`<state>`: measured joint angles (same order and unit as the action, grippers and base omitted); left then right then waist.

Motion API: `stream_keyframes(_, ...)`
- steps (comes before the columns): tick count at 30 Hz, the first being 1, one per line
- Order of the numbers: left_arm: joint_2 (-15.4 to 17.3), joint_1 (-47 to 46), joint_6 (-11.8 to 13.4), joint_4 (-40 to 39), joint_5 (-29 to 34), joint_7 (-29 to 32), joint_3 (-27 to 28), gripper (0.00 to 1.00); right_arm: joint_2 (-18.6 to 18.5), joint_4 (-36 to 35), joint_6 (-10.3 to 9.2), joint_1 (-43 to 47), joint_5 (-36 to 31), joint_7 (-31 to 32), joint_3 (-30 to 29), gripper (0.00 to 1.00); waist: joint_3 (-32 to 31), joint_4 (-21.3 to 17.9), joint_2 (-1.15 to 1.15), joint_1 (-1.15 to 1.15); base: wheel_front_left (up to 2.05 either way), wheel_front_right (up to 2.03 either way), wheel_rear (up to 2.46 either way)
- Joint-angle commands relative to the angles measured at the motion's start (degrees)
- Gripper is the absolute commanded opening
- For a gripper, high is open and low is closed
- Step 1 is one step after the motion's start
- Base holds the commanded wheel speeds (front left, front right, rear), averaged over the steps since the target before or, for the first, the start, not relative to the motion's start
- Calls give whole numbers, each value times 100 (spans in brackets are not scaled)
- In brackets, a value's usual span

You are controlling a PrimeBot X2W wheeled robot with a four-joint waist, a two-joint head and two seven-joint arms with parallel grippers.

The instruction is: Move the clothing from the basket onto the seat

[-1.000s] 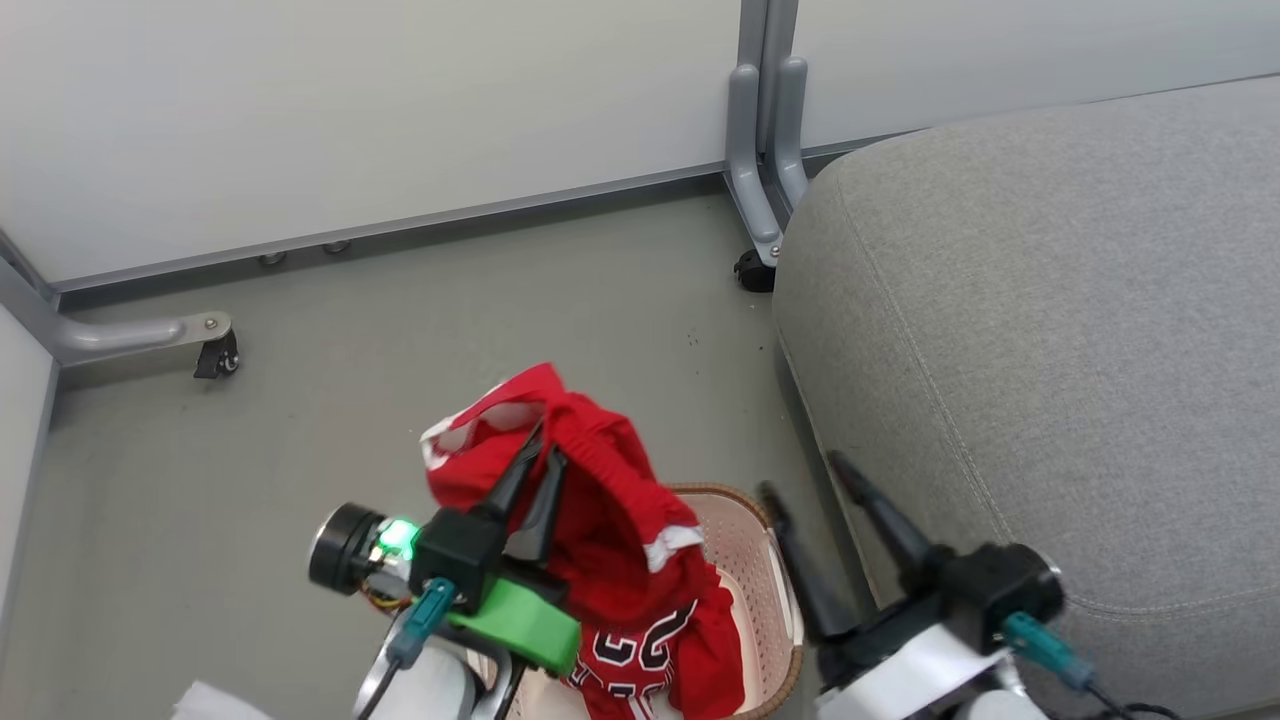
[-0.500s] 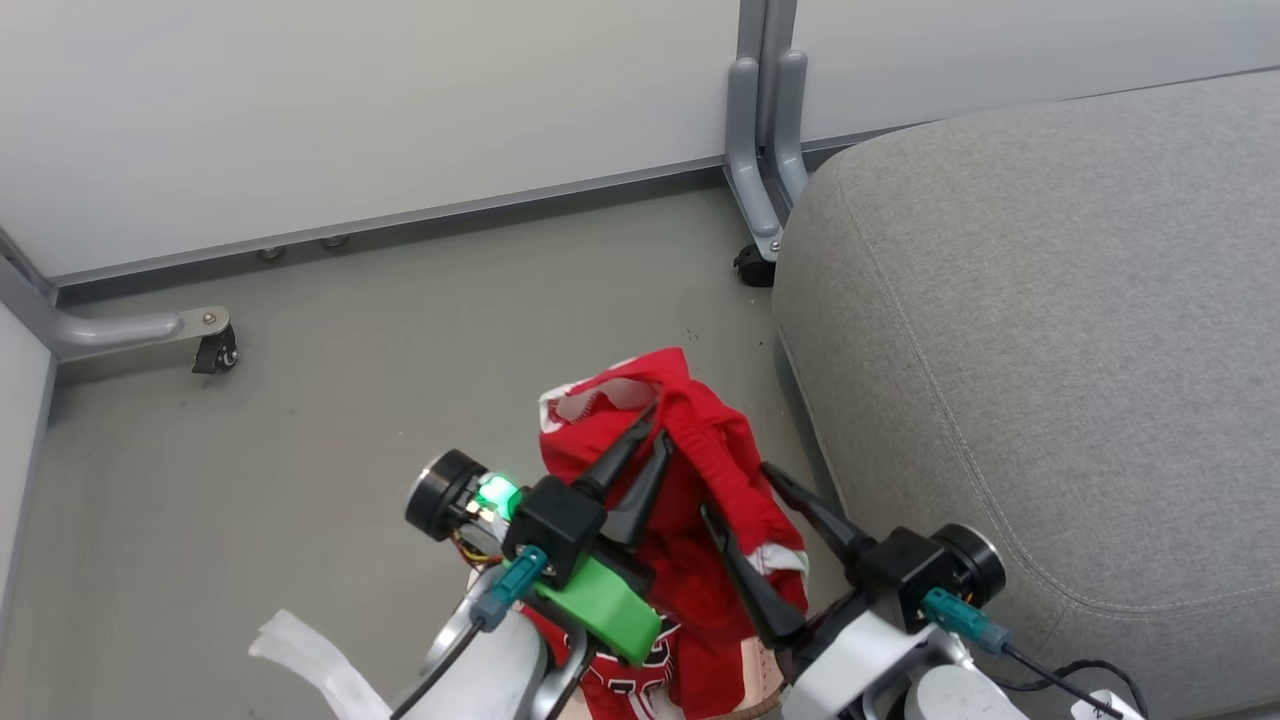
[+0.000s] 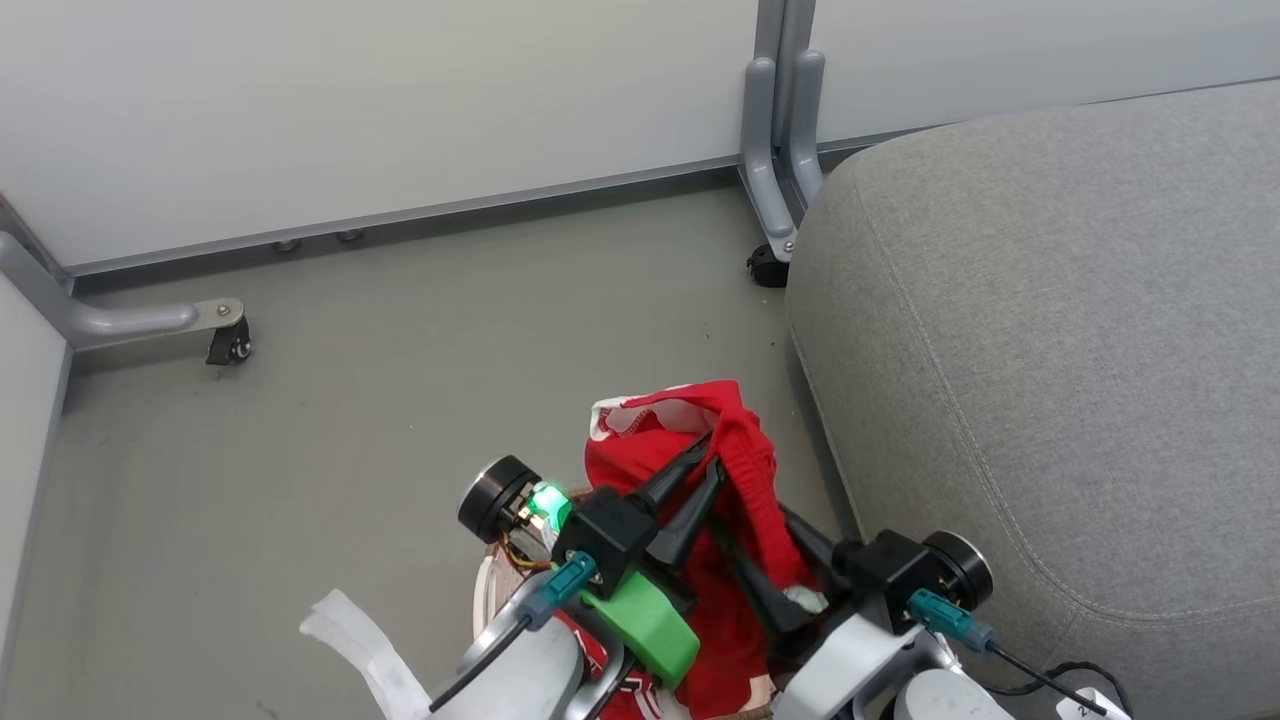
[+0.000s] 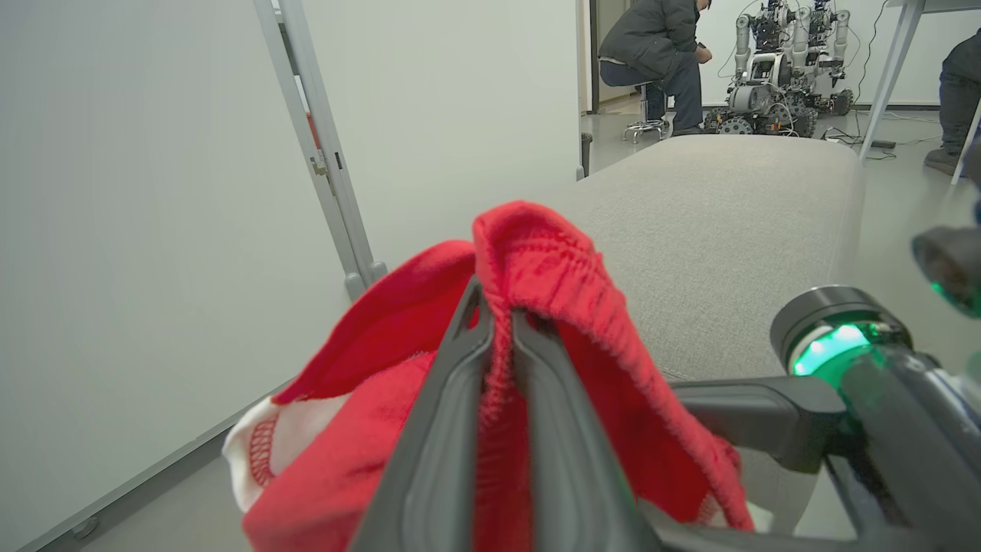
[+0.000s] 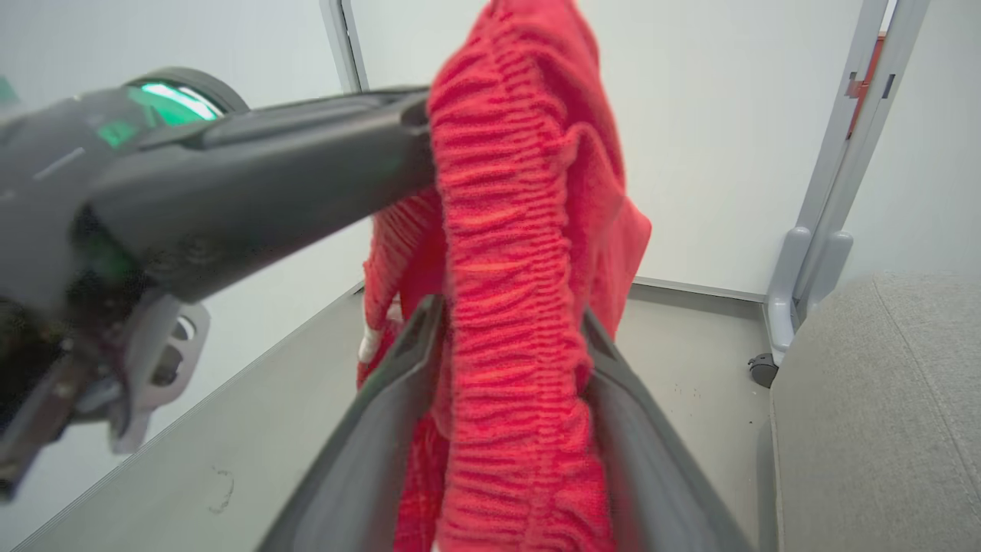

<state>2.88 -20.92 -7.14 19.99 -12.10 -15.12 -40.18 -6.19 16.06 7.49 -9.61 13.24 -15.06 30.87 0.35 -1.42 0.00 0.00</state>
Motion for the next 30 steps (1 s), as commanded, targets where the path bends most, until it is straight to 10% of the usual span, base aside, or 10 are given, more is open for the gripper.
stream_keyframes(1, 3, -43, -32, 17, -52, 7, -11, 0, -24, -17, 0, 13, 34, -18, 17, 0, -5, -3, 0, 0, 0, 0, 0)
stream_keyframes(12, 11, 126, 45, 111, -275, 3, 33, 0, -83, -51, 0, 61, 45, -18, -106, 0, -46, 31, 0, 0, 0, 0, 0)
stream_keyframes(14, 28, 131, 27, 81, -324, 2, -6, 42, -82, -65, 0, 69, 42, -18, -146, 0, -47, 44, 0, 0, 0, 0, 0)
stream_keyframes(15, 49, 124, 16, 66, -346, 2, -33, 100, -81, -74, 0, 70, 36, -18, -164, 0, -47, 52, 0, 0, 0, 0, 0)
stream_keyframes(30, 185, 181, -9, -14, -501, -1, -130, 100, -89, -155, 0, 118, -83, -18, -439, 0, -52, 128, 0, 0, 0, 0, 0)
